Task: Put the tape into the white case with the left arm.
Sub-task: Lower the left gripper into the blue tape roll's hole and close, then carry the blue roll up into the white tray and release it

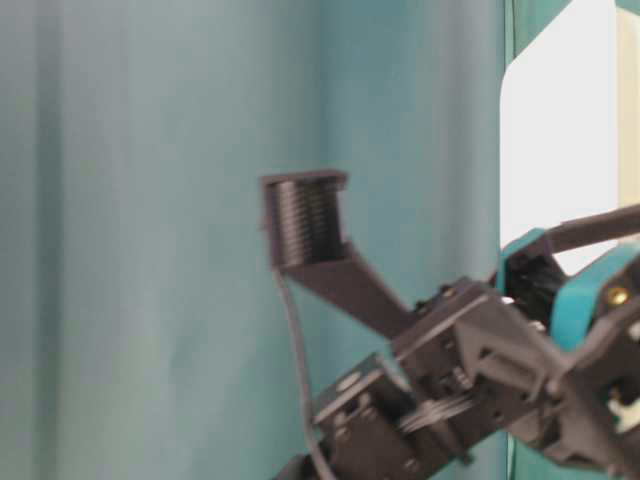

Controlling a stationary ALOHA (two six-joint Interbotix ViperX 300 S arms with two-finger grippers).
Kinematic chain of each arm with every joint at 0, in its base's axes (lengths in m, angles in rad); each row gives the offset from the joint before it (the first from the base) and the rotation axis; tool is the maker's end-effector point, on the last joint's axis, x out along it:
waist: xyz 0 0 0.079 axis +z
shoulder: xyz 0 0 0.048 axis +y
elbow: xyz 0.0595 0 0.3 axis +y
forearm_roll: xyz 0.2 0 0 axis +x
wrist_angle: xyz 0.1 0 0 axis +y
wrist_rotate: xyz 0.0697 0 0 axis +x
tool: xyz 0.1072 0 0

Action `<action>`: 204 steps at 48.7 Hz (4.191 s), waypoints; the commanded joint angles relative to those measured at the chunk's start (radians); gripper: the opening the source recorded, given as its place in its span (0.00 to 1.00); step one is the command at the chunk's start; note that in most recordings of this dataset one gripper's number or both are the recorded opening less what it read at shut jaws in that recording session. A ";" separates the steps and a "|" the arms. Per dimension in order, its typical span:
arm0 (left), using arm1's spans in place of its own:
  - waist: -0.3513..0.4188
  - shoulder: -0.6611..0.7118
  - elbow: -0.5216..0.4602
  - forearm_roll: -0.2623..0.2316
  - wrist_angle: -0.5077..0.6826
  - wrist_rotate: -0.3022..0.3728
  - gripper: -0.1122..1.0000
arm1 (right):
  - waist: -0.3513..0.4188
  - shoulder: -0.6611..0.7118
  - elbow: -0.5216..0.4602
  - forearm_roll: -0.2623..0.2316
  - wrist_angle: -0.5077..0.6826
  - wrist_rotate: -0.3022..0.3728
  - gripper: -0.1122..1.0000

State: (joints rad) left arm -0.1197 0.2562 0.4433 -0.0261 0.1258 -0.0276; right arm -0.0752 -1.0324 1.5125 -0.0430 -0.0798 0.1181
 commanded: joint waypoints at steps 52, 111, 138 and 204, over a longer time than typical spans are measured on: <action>0.008 0.054 -0.055 0.002 0.017 0.002 0.35 | -0.002 0.005 -0.009 -0.002 -0.009 0.000 0.66; 0.206 -0.241 -0.020 0.005 0.357 0.006 0.35 | -0.002 -0.025 -0.002 -0.002 -0.008 0.000 0.66; 0.433 -0.242 0.075 0.006 0.265 0.071 0.35 | -0.002 -0.025 -0.002 -0.002 -0.009 0.000 0.66; 0.388 -0.391 0.175 0.005 0.210 0.107 0.93 | -0.002 -0.026 -0.002 -0.002 -0.009 0.000 0.65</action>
State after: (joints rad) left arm 0.2777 -0.0767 0.6136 -0.0215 0.3421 0.0813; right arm -0.0752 -1.0630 1.5217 -0.0430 -0.0798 0.1181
